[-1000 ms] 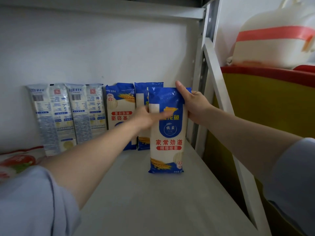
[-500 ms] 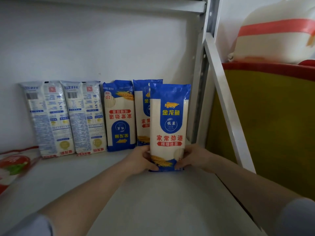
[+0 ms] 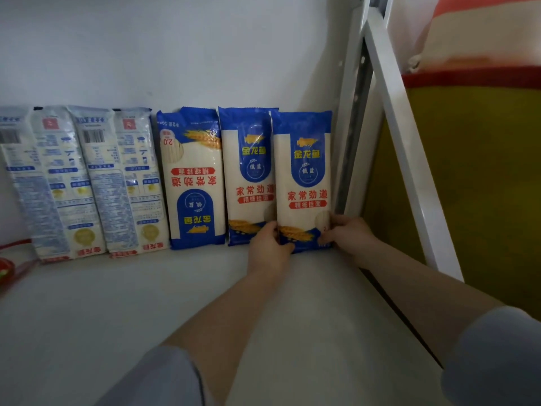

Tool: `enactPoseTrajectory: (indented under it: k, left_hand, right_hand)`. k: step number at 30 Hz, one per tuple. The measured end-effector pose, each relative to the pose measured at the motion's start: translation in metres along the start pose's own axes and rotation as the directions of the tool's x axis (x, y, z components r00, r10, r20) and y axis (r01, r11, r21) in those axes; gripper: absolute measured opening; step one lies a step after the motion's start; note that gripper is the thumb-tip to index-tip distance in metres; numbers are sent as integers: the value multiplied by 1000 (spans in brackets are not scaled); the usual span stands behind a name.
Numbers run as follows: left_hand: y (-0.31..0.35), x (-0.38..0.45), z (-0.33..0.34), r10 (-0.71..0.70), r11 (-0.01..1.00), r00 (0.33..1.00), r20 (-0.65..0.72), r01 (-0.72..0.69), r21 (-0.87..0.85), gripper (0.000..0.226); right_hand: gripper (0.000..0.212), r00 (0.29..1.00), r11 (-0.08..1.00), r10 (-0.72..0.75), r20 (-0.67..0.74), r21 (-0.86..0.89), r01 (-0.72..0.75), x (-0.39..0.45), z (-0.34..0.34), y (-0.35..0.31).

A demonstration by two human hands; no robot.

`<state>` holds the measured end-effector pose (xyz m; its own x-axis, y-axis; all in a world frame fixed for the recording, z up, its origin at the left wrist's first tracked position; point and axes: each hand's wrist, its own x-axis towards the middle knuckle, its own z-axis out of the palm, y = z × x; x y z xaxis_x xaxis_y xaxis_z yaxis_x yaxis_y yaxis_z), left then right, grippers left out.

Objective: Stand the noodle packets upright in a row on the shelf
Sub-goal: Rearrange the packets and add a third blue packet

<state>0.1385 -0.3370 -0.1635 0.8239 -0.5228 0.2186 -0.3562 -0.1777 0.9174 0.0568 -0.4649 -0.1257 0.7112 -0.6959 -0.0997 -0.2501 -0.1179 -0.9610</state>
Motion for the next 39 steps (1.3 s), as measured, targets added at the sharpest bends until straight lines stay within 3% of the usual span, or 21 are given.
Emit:
enactPoseTrajectory:
  k: [4,10,18,25,36,39]
  left_hand:
    - [-1,12,11,8,999,998,-55,-6,42,34]
    - [3,25,19,-6,988,995,-103,22,150,52]
    - [9,25,22,30,962,972,-233,35,271,38]
    - [15,18,20,-27,920,965,-262,126,372,34]
    - [17,17,23,-25,882,963,-267,146,447,24]
    - [18,16,23,-21,882,963,-267,143,448,24]
  right_hand:
    - [68,999,996,-11,-36,92,14,15,0,4]
    - [72,998,995,-6,-57,103,12,32,3,3]
    - [64,997,998,-52,-60,34,54,35,7,-3]
    - [33,967,983,-183,-176,-49,177,32,16,22]
    - [33,950,966,-251,-185,-113,233,36,17,27]
    - [31,916,965,-263,-304,-89,247,27,19,20]
